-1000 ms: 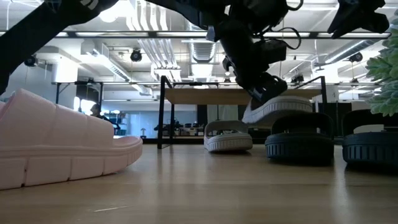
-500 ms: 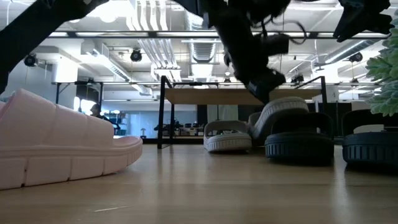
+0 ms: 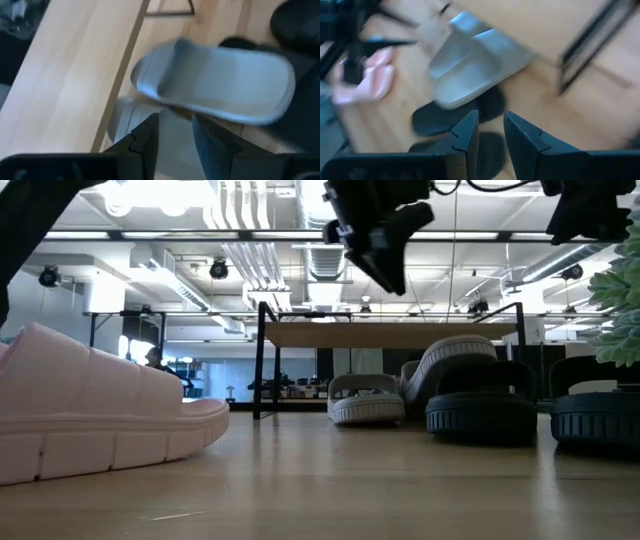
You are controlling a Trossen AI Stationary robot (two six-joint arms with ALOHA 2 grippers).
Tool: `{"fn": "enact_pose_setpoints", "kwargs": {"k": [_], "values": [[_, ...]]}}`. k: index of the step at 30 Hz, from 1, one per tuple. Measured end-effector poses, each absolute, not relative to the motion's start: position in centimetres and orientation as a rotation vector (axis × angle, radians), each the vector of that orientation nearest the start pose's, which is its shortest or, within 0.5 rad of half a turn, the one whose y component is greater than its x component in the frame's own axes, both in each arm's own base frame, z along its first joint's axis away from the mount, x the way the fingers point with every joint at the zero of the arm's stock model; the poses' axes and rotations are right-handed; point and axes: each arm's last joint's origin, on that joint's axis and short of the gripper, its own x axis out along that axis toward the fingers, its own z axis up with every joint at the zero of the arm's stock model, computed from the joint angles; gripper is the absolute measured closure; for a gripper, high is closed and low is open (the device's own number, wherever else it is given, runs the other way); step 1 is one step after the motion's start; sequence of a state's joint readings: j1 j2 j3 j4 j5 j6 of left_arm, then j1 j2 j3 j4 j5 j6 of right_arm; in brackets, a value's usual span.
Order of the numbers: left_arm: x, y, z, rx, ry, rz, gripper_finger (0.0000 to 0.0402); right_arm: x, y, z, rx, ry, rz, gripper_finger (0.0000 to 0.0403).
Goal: Pick and place slides into the shelf
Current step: Adjust the shelf and adjust the gray slippers on the table
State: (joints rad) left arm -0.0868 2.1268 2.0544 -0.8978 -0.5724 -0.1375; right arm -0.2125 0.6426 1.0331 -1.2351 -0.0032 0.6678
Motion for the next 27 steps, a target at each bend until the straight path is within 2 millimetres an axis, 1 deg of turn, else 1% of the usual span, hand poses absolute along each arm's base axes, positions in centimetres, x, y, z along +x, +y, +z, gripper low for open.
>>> {"fn": "enact_pose_setpoints", "kwargs": {"k": [2,5,7,9,11,15,19,24,27], "values": [[45.6,-2.6,29.6,0.180,0.906,0.498,0.0297,7.9,-1.3,33.4,0.737,0.766,-0.389,0.0318],[45.3,-3.2,29.9,0.140,0.917,0.421,0.0297,8.8,-0.7,32.8,0.766,0.783,-0.276,0.0317],[45.1,-3.6,30.2,0.109,0.919,0.385,0.0297,9.6,-0.3,32.2,0.769,0.799,-0.219,0.0317],[45.0,-3.8,29.9,0.083,0.932,0.345,0.0297,10.2,0.2,31.6,0.773,0.813,-0.186,0.0319],[44.9,-3.9,29.1,0.059,0.971,0.293,0.0297,11.1,0.5,30.9,0.769,0.831,-0.168,0.0321],[44.6,-4.2,26.5,0.003,1.053,0.217,0.0297,12.9,1.4,29.5,0.754,0.864,-0.125,0.0326],[44.3,-5.3,24.3,-0.052,1.103,0.106,0.0297,14.6,2.3,28.1,0.740,0.871,-0.084,0.0330],[44.6,-7.1,23.4,-0.058,1.041,0.059,0.0297,16.7,2.7,26.8,0.696,0.898,-0.077,0.0331],[44.8,-7.9,22.9,-0.053,0.985,0.057,0.0297,17.6,2.8,26.1,0.665,0.930,-0.076,0.0339]]}}
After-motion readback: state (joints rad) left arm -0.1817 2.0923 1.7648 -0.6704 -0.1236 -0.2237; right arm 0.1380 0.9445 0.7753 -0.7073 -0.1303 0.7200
